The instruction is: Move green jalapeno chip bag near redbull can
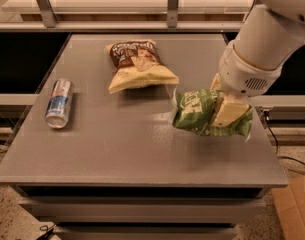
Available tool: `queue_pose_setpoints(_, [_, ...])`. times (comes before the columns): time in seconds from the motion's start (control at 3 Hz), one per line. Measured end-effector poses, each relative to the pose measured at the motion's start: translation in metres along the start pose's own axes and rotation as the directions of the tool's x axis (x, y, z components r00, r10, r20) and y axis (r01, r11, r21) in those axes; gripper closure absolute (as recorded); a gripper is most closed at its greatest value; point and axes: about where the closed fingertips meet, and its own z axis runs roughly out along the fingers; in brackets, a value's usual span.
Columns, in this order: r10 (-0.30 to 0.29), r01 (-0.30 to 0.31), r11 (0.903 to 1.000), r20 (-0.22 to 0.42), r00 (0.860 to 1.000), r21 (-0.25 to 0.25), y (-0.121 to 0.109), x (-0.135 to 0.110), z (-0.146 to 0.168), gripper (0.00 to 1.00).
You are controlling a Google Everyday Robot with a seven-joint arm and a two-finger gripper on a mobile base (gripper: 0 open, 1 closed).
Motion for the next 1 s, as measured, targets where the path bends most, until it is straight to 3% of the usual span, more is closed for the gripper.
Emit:
queue_pose_setpoints(0.33, [-0.001, 0.001, 1.0, 0.003, 1.0, 0.0, 0.0, 0.0, 0.0, 1.0])
queue_pose_setpoints(0.67, [-0.097, 0.097, 0.9952, 0.029, 0.995, 0.008, 0.004, -0.03, -0.009, 1.0])
queue_pose_setpoints(1.0, [-0.244, 0.244, 0.9697, 0.042, 0.969, 0.006, 0.012, -0.081, -0.014, 1.0])
